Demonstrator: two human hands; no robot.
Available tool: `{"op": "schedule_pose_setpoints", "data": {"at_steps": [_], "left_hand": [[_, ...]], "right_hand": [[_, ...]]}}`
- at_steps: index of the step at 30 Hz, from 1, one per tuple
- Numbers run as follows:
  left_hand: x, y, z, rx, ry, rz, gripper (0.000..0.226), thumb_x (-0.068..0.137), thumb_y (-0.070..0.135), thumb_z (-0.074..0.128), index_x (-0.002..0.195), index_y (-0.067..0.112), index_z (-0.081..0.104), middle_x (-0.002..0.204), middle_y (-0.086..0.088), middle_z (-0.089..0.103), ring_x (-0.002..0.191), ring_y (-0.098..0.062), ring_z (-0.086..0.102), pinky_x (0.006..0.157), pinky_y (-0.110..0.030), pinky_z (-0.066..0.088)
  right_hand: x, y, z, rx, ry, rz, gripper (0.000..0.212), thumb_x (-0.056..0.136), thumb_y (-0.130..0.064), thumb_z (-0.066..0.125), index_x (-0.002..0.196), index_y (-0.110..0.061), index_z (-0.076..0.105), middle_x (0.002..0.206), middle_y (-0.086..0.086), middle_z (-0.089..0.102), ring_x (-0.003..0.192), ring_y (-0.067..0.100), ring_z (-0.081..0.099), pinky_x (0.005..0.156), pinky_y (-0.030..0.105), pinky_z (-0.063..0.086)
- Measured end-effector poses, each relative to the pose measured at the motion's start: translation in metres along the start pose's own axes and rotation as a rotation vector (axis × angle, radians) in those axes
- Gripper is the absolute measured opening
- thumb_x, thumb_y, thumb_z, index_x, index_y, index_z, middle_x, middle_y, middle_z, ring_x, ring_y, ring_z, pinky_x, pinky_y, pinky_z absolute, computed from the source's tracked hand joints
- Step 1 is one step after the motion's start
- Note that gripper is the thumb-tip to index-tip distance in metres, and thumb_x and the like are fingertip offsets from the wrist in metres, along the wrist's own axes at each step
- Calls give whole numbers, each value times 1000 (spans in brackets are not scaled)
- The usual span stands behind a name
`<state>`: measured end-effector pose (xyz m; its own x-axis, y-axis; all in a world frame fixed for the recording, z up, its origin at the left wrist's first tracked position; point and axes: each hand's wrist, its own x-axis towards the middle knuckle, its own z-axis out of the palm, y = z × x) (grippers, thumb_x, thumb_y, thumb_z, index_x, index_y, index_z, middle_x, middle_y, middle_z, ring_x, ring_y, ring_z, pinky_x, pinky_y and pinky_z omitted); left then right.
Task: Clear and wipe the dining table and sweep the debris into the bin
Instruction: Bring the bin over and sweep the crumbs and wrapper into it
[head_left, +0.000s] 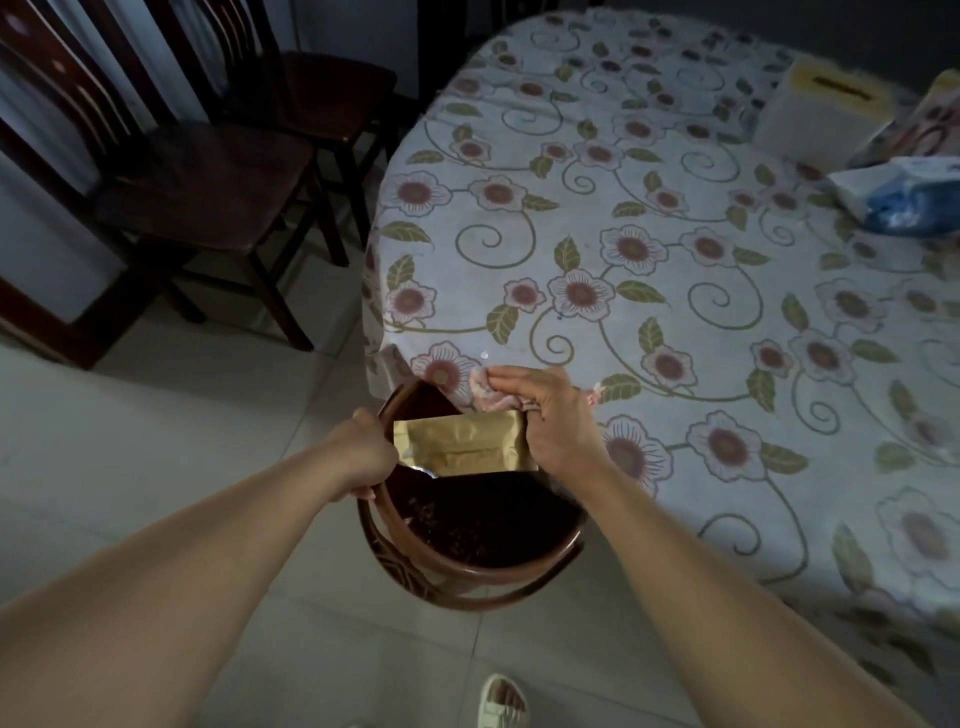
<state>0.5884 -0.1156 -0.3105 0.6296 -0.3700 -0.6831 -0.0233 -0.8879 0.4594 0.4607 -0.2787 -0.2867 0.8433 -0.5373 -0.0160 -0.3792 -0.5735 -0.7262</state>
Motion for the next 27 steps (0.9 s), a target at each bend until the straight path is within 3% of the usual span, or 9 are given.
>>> {"op": "schedule_pose_setpoints", "data": {"at_steps": [4,8,11,13,17,21,24,25,27], "left_hand": [[0,-8,-5,-34,-37,-5,38,85,4,49,121,-6,48,117,-29,57,74,-36,60,33,-19,41],[-2,-13,-5,-67,-43,0,40,85,14,58,121,-2,46,114,-24,58,82,-37,63,38,-24,44],[-3,-16,-4,-61,-22,32,39,85,14,57,120,0,46,116,-23,56,90,-37,63,40,-27,47],[-4,-18,-3,-44,-9,32,40,87,8,50,125,1,41,120,-22,52,90,-35,61,41,-28,47],[-7,-20,-1,-34,10,21,40,88,4,46,127,4,36,123,-18,47,76,-23,55,41,-25,45],[-9,-21,0,-39,20,21,38,87,4,48,124,1,39,120,-20,51,84,-30,59,38,-26,45],[-10,-20,-2,-27,34,2,38,86,4,46,123,-1,43,117,-24,54,69,-29,62,40,-29,50],[-10,-19,-2,-25,31,0,38,86,4,46,124,0,42,118,-23,53,69,-28,61,41,-29,51],[-9,-21,0,-29,20,1,40,88,4,47,127,3,37,121,-20,50,72,-25,58,38,-27,45]], "right_hand": [[-15,-9,11,-24,72,16,59,79,20,42,115,-19,67,122,-8,63,111,2,47,105,23,39],[-27,-12,25,-70,122,25,58,80,20,43,118,-18,65,124,-6,61,106,-5,42,105,24,39],[-41,-16,36,-131,144,-132,41,82,11,49,112,-10,68,118,0,66,105,15,49,91,27,45],[-53,-14,49,-247,9,-200,42,77,11,50,110,-8,68,118,2,66,104,25,51,87,28,41],[-67,-9,68,-324,-281,67,35,85,-1,50,114,-14,65,124,4,58,116,21,48,103,32,35],[-65,-26,60,-292,-68,13,28,89,-5,53,112,-13,65,116,0,64,107,20,56,91,35,47],[-61,-37,53,-243,164,-62,27,83,0,60,107,-10,67,109,3,68,101,22,63,85,37,53],[-59,-37,52,-263,87,-33,23,85,-4,60,106,-11,66,107,4,68,100,23,64,85,37,53],[-60,-35,57,-476,-366,154,18,87,-7,58,104,-8,63,105,10,65,100,29,63,82,40,53]]}}
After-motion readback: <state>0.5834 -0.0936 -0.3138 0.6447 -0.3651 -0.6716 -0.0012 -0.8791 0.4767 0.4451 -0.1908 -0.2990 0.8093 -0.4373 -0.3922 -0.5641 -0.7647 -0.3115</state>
